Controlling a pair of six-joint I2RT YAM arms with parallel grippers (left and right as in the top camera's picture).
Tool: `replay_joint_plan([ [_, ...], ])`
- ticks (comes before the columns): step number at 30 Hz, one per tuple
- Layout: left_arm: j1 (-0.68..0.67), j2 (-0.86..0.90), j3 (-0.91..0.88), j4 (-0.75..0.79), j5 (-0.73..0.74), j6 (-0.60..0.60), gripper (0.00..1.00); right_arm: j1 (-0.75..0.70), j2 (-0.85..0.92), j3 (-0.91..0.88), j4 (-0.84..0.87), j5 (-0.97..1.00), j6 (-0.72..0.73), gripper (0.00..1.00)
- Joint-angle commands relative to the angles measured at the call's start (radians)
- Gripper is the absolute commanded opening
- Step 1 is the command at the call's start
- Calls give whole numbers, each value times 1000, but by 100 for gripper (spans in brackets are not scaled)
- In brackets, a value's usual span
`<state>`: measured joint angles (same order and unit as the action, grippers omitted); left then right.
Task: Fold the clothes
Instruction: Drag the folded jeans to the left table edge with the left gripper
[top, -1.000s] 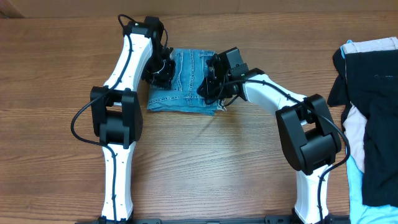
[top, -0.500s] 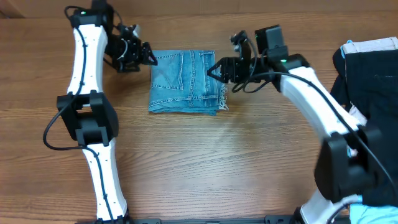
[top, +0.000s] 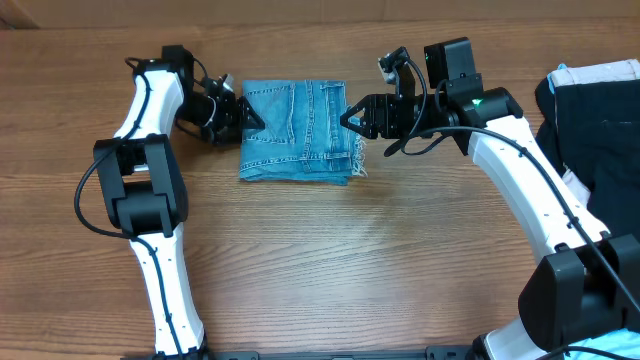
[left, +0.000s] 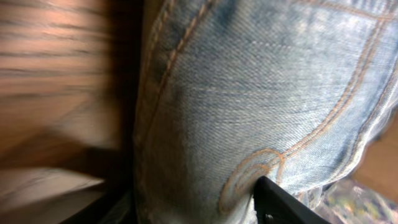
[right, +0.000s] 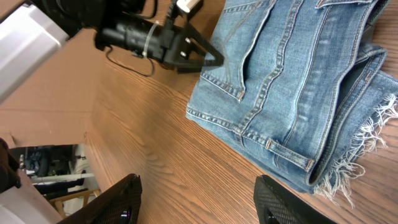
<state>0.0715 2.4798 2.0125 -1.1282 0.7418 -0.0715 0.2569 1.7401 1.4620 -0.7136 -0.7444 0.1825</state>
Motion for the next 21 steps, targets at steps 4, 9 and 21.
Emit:
replay_joint_plan([
  [4,-61,21,-55,0,55,-18,4,-6,-42,0,0,-9,-8,59],
  [9,-17,-33,-51,-13,189,5,4,-7,-42,0,-13,-9,-8,58],
  [21,435,-268,-55,-53,-267,3,4,-45,-43,0,-37,-9,-8,57],
])
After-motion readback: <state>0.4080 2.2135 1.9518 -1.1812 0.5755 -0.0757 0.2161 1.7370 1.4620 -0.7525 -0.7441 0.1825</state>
